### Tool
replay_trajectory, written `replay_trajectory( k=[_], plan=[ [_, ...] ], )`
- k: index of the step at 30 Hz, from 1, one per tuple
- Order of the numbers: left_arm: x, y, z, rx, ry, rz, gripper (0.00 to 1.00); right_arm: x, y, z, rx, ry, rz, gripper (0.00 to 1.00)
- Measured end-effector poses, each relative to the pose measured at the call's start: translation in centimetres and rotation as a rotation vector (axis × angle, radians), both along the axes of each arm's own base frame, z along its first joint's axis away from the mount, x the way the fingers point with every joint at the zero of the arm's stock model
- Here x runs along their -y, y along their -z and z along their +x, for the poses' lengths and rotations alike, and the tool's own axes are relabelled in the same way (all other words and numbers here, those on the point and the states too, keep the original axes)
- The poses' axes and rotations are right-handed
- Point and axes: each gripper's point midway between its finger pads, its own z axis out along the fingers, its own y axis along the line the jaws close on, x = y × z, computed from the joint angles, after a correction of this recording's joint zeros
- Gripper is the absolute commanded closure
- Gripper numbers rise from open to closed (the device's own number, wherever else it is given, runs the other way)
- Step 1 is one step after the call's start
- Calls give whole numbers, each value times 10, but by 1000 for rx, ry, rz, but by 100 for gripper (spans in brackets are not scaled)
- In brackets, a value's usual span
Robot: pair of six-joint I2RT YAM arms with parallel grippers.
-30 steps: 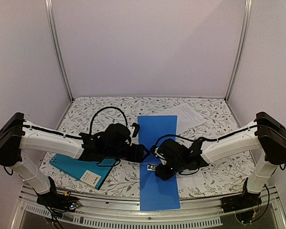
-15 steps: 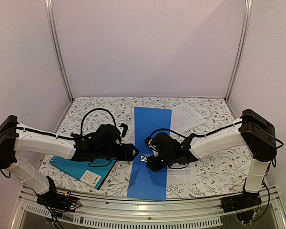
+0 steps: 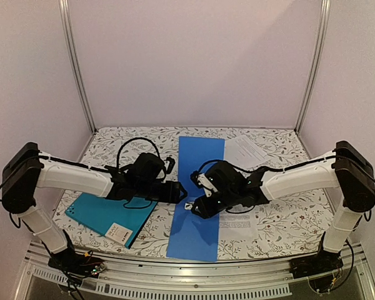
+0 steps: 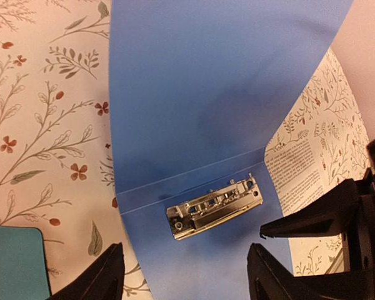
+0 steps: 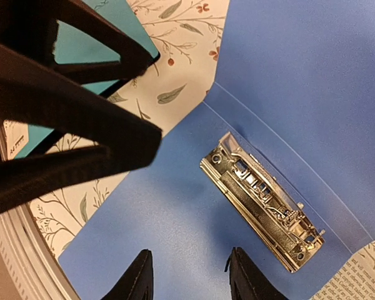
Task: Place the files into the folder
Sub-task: Move the folder to the center of the board, then open the folder at the center of the board.
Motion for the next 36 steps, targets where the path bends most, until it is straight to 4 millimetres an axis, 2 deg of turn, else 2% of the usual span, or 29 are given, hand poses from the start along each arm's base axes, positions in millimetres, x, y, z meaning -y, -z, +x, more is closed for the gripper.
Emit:
replay_trajectory(
  k=[4,7,16,25,36],
  plan=[
    [13,4,-1,-26,44,-11,35,4,-20,9,19,7,40,58],
    [21,10,-1,-47,71,-12,38,10,-24,20,25,30,48,58],
    [28,29,-3,-104,105,33,50,37,-7,33,-9,89,0,59],
    [28,38,-2,-131,113,57,58,40,-2,33,-20,90,-11,61],
    [27,51,-2,-161,116,74,65,50,27,20,-73,81,-50,62]
  ],
)
